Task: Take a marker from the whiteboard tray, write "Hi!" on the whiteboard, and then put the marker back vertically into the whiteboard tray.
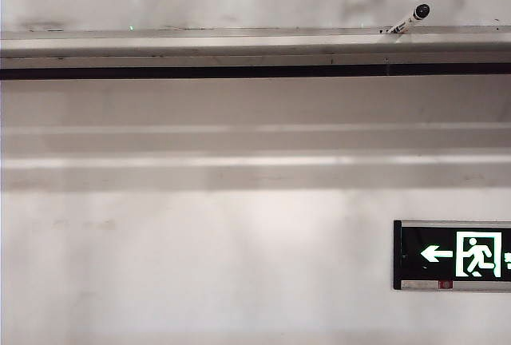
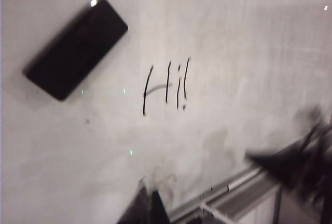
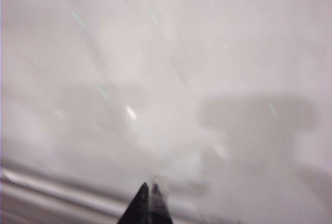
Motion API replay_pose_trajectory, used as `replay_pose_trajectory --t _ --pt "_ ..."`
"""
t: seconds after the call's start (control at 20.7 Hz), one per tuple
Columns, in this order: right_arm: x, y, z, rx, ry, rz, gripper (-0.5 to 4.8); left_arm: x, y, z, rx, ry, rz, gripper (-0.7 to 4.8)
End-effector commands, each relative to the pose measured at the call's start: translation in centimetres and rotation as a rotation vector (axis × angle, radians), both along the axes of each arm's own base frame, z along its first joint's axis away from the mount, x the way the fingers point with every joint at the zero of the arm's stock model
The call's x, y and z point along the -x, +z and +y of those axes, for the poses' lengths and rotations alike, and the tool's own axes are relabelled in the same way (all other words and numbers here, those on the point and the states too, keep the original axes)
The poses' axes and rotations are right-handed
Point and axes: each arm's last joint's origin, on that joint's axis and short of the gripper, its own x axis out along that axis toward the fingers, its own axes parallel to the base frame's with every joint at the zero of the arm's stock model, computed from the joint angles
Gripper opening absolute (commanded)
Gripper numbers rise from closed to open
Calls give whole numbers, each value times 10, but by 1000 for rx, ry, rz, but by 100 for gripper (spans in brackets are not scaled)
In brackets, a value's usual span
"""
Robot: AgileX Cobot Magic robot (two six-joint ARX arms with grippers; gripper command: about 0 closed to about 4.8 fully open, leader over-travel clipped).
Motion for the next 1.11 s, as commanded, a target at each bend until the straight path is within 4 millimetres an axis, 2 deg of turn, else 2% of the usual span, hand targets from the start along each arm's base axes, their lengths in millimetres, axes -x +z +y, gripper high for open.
replay_pose_trajectory --t 0.05,0.24,0.34,0.48,0.63,0.73,0.92,1.11 --pt "21 34 6 8 60 -105 -6 2 2 1 7 -4 -12 -6" --pt "51 63 11 131 58 -208 -6 7 4 6 18 1 -23 -6" --pt "68 64 8 135 41 -176 -6 14 5 10 14 -35 -34 -6" --pt "89 50 -1 170 40 -111 -6 27 -5 20 10 -44 -44 -6" --pt "107 18 -9 145 34 -170 -6 36 -42 29 3 -2 -16 -6" --pt "116 -14 -13 137 31 -180 -6 44 -70 35 6 0 -18 -6" --pt "121 -78 -16 172 33 -88 -6 55 -128 45 21 25 -15 -6" --pt "124 -131 -22 199 -100 4 -5 59 -183 50 41 47 74 -6"
